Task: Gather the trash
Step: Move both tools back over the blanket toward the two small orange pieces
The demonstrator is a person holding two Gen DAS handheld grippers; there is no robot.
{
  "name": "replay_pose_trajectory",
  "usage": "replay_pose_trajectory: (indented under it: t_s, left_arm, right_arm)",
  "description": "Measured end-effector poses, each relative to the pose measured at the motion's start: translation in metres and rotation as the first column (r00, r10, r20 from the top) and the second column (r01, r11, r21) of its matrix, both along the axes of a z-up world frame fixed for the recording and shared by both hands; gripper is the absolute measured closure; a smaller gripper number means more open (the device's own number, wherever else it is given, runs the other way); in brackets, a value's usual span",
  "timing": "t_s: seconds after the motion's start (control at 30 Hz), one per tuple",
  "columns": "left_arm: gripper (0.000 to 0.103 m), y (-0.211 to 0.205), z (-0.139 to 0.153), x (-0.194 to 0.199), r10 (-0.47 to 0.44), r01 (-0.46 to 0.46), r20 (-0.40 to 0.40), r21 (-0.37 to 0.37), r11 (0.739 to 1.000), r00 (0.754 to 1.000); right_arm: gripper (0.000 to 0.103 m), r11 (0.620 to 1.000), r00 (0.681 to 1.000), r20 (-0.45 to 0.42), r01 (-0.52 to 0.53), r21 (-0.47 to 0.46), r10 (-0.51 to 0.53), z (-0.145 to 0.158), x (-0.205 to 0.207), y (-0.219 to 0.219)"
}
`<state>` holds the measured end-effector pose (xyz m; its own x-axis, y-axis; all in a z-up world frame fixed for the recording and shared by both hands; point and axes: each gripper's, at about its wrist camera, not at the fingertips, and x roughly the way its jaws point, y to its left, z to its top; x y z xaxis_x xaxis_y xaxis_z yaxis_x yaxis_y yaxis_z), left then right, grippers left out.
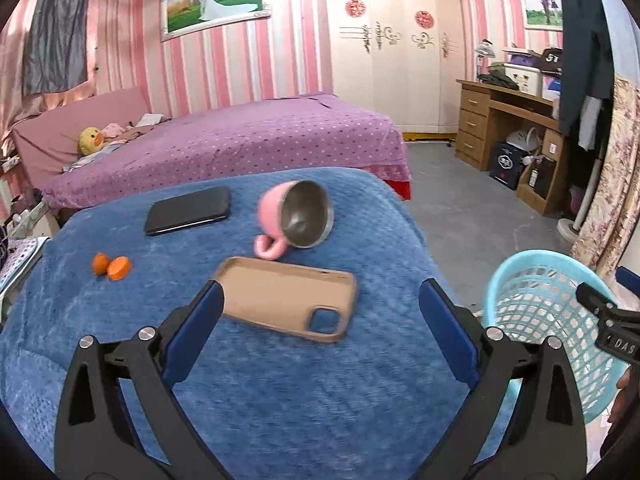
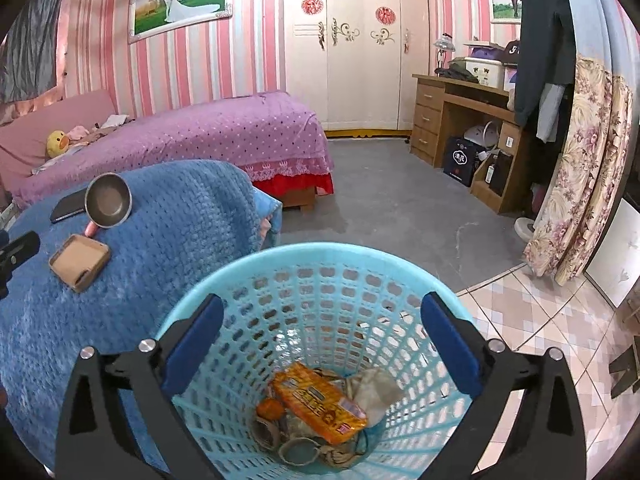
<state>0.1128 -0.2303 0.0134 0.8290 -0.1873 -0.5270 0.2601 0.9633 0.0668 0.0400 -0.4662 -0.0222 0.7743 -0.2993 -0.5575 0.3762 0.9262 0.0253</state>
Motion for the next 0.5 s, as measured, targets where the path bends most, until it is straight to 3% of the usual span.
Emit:
replay_pose_trajectory:
  t_s: [0.5]
  left_arm:
    - [0.006, 0.099, -0.001, 0.027, 0.096, -0.097, 0.023, 0.029, 0.995, 0.995]
  right_arm:
    - [0.005, 1.0, 1.0, -0.001, -0.024, -0.015, 0.024, 0.004, 0.033, 0.054]
